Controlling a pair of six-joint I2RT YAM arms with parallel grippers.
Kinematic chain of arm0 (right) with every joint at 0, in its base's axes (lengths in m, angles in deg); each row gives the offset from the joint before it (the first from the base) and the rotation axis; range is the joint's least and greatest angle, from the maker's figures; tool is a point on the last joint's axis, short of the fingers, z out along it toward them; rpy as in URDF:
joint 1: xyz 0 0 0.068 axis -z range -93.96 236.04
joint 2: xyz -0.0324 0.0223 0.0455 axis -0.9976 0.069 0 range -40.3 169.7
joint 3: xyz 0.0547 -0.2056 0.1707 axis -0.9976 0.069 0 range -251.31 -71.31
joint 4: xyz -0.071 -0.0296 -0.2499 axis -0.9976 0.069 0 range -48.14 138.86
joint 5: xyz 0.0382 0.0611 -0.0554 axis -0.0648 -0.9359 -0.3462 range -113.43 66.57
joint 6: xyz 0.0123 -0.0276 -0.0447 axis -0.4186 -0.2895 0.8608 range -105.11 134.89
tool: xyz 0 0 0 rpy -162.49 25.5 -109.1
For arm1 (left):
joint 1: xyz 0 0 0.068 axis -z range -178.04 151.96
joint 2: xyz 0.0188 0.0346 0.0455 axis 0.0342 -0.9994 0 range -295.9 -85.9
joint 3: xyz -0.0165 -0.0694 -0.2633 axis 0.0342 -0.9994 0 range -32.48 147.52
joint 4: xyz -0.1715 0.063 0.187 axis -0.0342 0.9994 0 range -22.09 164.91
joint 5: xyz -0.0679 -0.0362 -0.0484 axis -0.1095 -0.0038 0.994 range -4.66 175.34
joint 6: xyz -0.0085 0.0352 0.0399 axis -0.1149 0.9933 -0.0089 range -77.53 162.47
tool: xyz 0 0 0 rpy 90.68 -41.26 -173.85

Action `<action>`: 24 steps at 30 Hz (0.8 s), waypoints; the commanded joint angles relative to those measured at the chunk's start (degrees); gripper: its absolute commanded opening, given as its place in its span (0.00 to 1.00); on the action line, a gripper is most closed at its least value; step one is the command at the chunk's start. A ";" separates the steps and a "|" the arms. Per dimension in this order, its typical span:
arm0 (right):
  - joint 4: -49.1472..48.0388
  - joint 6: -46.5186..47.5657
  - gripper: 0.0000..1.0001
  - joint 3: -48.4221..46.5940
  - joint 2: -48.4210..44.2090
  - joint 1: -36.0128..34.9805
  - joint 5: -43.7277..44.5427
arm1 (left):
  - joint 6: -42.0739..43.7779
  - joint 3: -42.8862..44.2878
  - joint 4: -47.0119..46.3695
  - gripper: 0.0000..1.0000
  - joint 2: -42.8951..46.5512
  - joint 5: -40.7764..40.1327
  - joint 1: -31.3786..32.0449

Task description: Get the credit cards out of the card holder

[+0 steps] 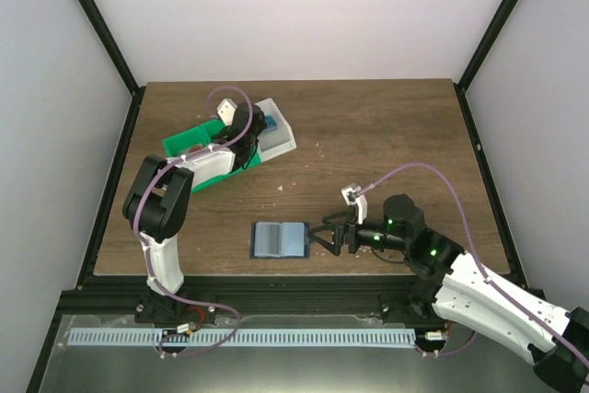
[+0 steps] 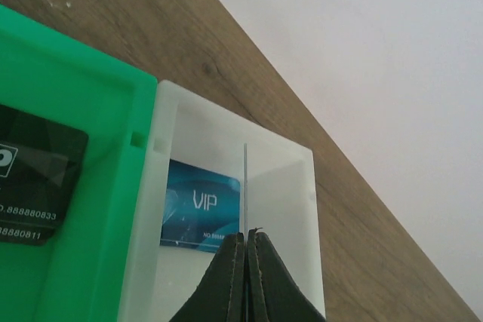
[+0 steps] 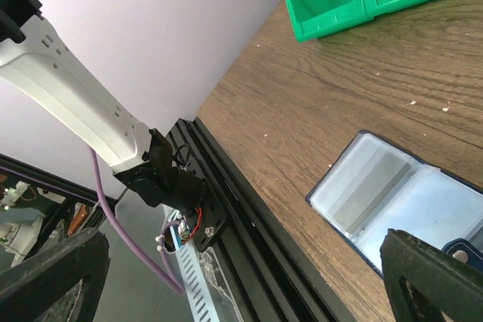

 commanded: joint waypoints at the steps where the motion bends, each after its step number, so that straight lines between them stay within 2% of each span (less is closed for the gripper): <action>1: 1.49 0.34 1.00 -1.60 -0.78 0.16 0.68 | -0.14 1.86 -1.84 0.00 -1.42 -4.31 -0.23; 9: 3.17 0.32 1.00 -2.54 -1.47 0.16 2.30 | -1.97 4.58 -1.73 0.00 -4.00 -3.35 -0.25; 13: 2.78 -0.27 1.00 -2.36 -1.22 0.16 1.83 | 1.95 6.15 -2.10 0.00 -5.42 -5.03 -0.25; 24: 4.57 -0.55 1.00 -2.98 -2.35 0.16 4.18 | 3.52 9.29 -1.03 0.00 -10.20 -6.78 -0.25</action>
